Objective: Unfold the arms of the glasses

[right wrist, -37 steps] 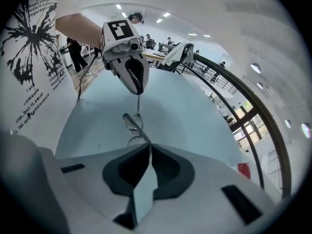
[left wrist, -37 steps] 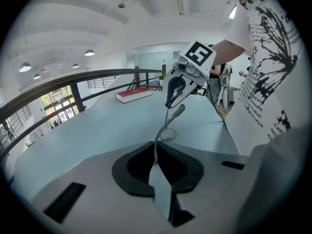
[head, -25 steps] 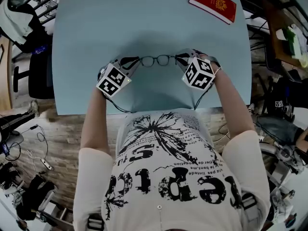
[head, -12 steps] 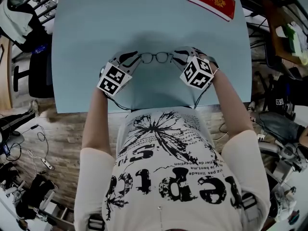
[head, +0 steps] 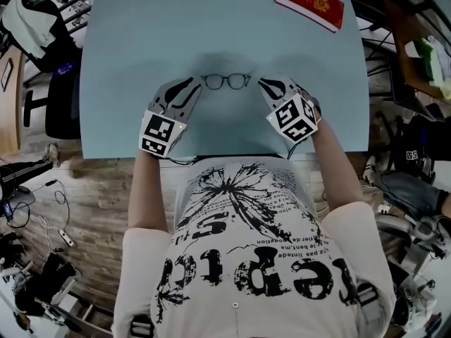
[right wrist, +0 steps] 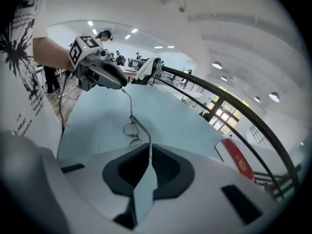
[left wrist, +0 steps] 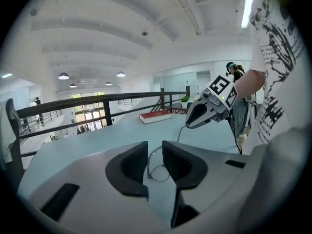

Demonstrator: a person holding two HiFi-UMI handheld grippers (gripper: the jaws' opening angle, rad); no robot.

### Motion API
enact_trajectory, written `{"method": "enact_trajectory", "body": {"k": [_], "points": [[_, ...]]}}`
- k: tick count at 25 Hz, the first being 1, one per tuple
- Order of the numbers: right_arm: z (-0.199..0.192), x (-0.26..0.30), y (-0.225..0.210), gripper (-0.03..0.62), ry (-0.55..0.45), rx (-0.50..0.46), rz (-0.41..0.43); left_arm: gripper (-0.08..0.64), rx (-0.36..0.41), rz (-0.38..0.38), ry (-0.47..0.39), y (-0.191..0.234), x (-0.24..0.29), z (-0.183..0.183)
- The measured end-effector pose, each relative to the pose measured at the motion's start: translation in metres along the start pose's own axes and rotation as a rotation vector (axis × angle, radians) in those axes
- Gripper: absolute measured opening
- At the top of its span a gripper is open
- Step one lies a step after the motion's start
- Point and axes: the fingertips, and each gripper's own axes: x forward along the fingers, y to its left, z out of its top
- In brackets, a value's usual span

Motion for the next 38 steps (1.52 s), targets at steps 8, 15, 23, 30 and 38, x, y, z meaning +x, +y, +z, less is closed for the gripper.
{"method": "enact_trajectory", "body": {"k": [8,15,23,30,38], "points": [[0.048,-0.055,-0.023,0.012,-0.337,0.23,-0.198,0.037,-0.005,0.14,-0.228,-0.012,-0.036,0.061],[0.081,-0.1,-0.036,0.011,-0.526,0.281,-0.271,0.02,0.008,0.239,-0.308,-0.015,-0.052,0.106],[0.085,-0.119,-0.035,0.009,-0.555,0.298,-0.303,0.02,-0.029,0.286,-0.293,-0.011,-0.062,0.117],[0.079,-0.117,-0.041,0.009,-0.547,0.302,-0.307,0.02,0.004,0.275,-0.283,-0.014,-0.057,0.124],[0.082,-0.12,-0.048,0.008,-0.555,0.299,-0.336,0.02,-0.007,0.295,-0.28,-0.01,-0.061,0.128]]}}
